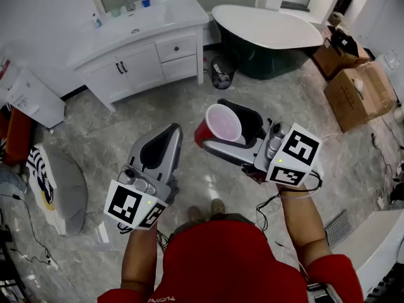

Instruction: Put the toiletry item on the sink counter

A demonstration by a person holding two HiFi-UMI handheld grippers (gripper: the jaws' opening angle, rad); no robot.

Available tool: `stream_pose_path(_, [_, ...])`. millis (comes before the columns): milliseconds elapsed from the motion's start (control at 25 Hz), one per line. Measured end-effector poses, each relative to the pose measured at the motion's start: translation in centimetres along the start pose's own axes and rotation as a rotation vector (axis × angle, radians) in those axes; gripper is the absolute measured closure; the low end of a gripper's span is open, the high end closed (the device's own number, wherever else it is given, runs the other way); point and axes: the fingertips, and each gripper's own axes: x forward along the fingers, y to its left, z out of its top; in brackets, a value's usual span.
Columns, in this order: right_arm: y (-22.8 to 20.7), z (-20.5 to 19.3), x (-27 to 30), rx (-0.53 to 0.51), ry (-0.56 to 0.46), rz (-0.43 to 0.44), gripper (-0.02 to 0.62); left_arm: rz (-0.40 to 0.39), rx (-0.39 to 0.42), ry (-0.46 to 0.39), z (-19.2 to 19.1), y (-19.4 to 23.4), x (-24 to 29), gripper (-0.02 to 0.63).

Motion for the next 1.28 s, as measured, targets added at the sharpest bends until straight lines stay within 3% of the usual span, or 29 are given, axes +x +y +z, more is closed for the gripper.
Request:
stream_pose_path(720, [-3.0, 0.3, -0.7, 0.047, -0.023, -0.004, 0.25, 0.017, 0.0, 0.019, -0.7, 0.9, 2.8, 0.59])
stream_pose_path(1280, [-8.6, 0.4, -2.0, -0.016, 0.042, 0.014, 0.25, 0.079, 0.012, 0.046, -2.2, 2.1, 8.2, 0.589])
